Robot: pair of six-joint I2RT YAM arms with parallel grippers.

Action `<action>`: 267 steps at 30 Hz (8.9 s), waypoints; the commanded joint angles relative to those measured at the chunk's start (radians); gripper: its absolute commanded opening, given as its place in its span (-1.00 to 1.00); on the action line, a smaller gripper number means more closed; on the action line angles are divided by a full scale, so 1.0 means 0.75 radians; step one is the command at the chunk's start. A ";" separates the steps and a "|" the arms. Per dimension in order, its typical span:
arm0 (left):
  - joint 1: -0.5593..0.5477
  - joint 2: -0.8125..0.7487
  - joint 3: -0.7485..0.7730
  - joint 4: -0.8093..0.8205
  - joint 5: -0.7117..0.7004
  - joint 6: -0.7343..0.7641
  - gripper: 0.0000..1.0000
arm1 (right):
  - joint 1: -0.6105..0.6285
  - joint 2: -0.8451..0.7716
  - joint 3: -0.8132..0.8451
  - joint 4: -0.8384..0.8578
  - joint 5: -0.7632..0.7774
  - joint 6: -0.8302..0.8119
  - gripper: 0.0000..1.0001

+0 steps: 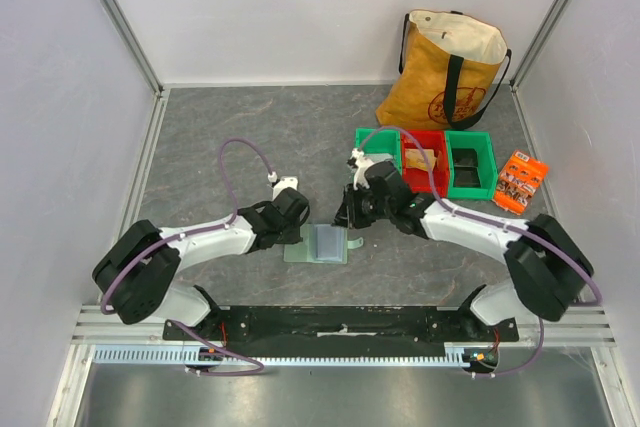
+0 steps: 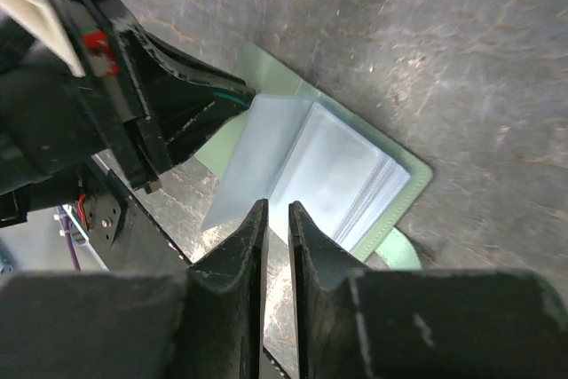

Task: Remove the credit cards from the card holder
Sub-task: Remove the credit card from the card holder.

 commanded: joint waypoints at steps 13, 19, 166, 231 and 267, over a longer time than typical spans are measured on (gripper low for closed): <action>-0.014 -0.270 -0.141 0.095 0.115 -0.163 -0.46 | 0.226 0.488 0.153 0.310 -0.109 0.088 -0.73; -0.014 -0.432 -0.159 0.068 0.152 -0.184 -0.38 | 0.232 0.582 0.180 0.280 -0.086 0.074 -0.74; 0.047 -0.463 -0.632 0.455 0.228 -0.566 -0.96 | 0.099 0.537 -0.149 0.705 -0.242 0.299 -0.43; 0.053 -0.412 -0.558 0.442 0.299 -0.501 -0.96 | -0.024 0.617 -0.274 1.049 -0.516 0.387 -0.68; 0.053 -0.291 -0.517 0.516 0.351 -0.462 -0.96 | -0.026 0.580 -0.268 0.979 -0.501 0.364 -0.71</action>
